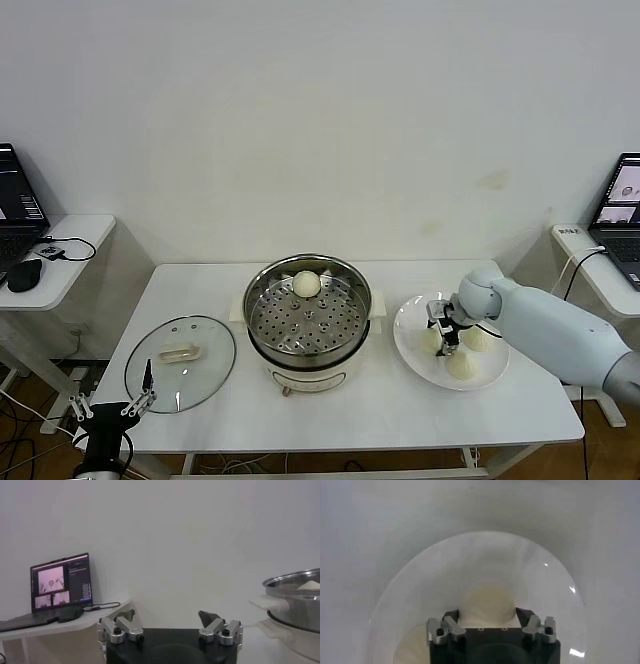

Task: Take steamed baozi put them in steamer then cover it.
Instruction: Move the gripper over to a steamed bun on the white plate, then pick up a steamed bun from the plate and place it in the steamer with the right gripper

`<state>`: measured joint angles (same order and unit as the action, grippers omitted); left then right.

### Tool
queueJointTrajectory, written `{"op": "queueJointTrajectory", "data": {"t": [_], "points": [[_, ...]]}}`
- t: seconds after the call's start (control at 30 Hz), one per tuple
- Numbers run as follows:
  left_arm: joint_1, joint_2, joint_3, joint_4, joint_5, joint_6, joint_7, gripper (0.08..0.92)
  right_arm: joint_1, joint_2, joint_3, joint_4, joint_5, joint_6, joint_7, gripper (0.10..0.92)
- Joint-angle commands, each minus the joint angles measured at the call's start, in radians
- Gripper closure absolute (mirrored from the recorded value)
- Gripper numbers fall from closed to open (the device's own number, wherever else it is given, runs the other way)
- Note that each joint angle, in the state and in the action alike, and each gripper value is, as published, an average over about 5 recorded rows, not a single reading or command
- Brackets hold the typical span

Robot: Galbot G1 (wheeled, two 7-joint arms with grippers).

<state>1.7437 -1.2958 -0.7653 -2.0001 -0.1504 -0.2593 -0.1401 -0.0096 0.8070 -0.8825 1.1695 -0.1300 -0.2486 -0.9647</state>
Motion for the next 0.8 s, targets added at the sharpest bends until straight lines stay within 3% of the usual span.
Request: {"op": "queueJointTrajectory", "data": {"t": [0.03,0.27,0.5,0.8], "points": [[0.0,0.0,0.001,-0.001,0.0,-0.001,-0.001,0.177,0.02,-0.002,0.0,0.002,0.006,-0.003,-0.014,0.382],[-0.002,0.002,0.002,-0.004,-0.001,0.0,0.0,0.177,0.178,-0.053,-0.054,0.078,0.079,-0.024,-0.035,0.408],[-0.006,0.007,0.009,-0.006,-0.001,0.0,0.0,0.177,0.437,-0.088,-0.183,0.166,0.252,-0.07,-0.043,0.406],[-0.012,0.014,0.018,-0.01,-0.002,0.001,0.0,0.177,0.726,0.03,-0.333,0.247,0.474,-0.16,0.006,0.401]]}}
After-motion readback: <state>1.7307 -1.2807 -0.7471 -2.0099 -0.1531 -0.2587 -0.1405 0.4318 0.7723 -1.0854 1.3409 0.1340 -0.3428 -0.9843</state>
